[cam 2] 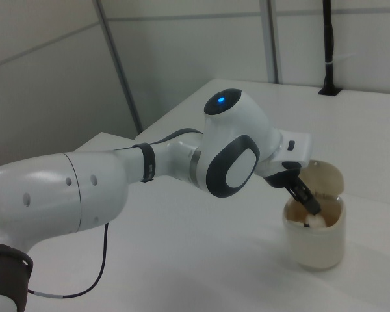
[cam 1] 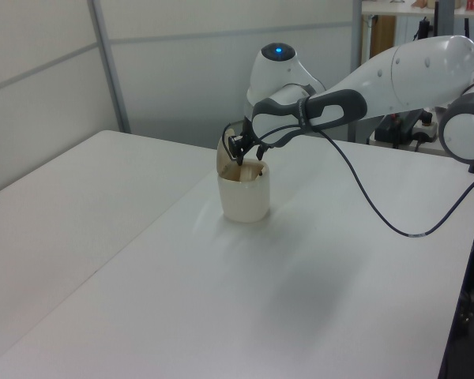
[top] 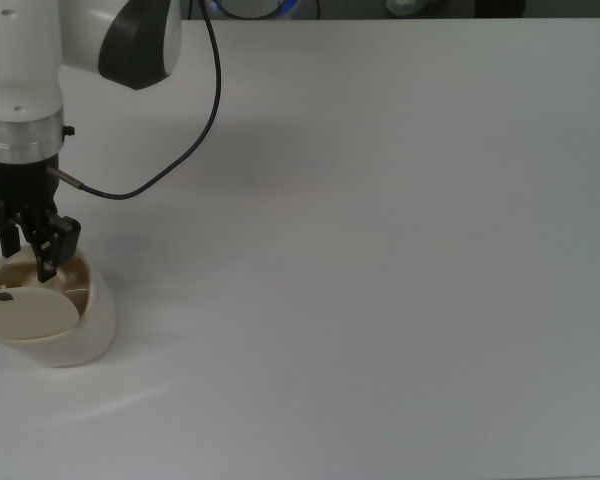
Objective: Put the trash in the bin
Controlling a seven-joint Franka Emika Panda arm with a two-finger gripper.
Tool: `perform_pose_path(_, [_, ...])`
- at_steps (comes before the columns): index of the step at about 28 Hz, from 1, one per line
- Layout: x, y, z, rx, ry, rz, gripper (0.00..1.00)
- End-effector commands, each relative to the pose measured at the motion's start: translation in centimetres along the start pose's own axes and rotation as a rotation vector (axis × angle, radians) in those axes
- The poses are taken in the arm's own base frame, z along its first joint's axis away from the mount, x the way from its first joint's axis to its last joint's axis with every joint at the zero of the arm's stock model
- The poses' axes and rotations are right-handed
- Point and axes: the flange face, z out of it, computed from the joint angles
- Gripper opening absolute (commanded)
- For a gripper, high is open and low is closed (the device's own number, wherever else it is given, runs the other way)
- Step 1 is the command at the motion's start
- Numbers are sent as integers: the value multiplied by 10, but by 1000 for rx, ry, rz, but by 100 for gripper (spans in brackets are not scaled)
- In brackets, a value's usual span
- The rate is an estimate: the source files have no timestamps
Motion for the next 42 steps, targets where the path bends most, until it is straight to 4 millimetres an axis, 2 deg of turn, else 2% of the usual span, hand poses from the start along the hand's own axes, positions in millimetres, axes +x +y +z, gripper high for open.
perform_pose_path(1, [3,-5,-7,-9,10,5,100])
perform_pose_path(5, [-3,-6,-10,-25,-40,-1,100])
perform_pose_path(10, [-19,-14,-34,-55,-175,-113,100])
perform_pose_path(11, [-25,-20,-48,-57,-218,-151,100])
perform_pose_path(15, [-34,-21,-78,-42,-302,-197,100])
perform_pose_path(16, [-40,-21,-93,-32,-344,-239,100])
perform_pose_path(21, [-53,-19,-128,-34,-430,-319,100])
perform_pose_path(22, [-57,-16,-141,-34,-450,-341,100])
perform_pose_path(30, [-79,-9,-187,-13,-567,-512,100])
perform_pose_path(34, [-82,2,-200,8,-584,-561,100])
perform_pose_path(42, [-81,5,-195,23,-591,-590,100])
